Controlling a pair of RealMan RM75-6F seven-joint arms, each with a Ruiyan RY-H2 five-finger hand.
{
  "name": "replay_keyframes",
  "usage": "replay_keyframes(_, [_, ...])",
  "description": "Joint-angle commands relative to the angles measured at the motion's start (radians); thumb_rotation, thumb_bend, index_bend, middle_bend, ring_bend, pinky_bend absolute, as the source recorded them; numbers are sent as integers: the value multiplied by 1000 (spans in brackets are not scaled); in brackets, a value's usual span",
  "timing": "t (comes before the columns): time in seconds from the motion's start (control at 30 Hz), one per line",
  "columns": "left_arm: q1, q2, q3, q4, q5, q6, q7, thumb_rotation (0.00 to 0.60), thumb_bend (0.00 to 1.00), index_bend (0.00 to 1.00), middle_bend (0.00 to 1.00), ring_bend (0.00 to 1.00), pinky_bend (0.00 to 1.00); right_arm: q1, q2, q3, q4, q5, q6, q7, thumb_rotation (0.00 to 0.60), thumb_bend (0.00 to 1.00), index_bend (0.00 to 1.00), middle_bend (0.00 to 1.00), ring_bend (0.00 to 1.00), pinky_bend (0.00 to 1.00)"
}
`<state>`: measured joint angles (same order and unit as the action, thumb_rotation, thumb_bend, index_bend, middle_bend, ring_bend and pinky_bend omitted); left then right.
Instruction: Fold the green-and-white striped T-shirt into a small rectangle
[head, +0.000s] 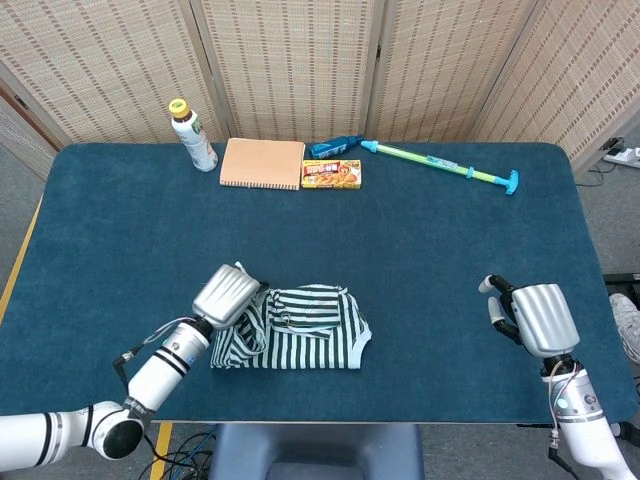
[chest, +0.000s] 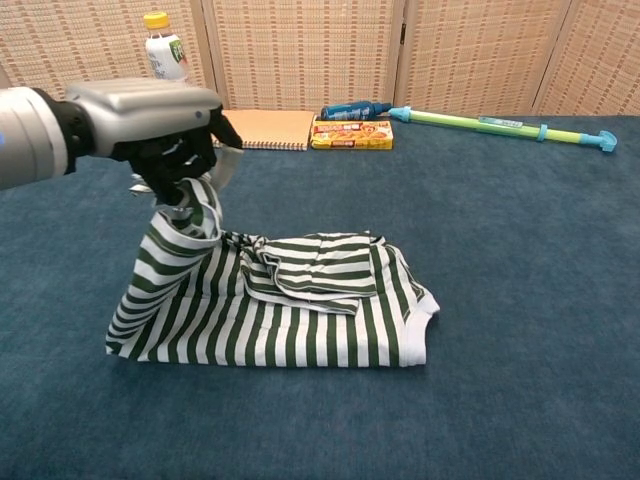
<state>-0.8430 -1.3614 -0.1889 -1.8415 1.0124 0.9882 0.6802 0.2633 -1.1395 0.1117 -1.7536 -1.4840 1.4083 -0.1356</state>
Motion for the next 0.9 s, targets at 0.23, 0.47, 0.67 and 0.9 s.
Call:
replay_keyframes(0.23, [-157,-137,-45,-24,-221,48,213,600,499,619,871,814,928,-5,5,3,8,6,-2,13,600,570,442,972,1000,1000])
replay_keyframes(0.47, [-275,-239,-76,24,-395,89,325,600,499,616,870,814,928,-10,9,3,18,10,-5,27,600,570,441,972,1000,1000])
replay_keyframes(0.67, [-354,-316,-99,89,-500,115,371,600,498,616,870,814,927,-12,11,3,29,15,-10,37,600,570,441,972,1000,1000])
replay_keyframes(0.9, [-416,-381,-120,166,-561,135,387,600,498,609,870,814,928,-17,19,5,35,20,-10,46,600,570,442,972,1000,1000])
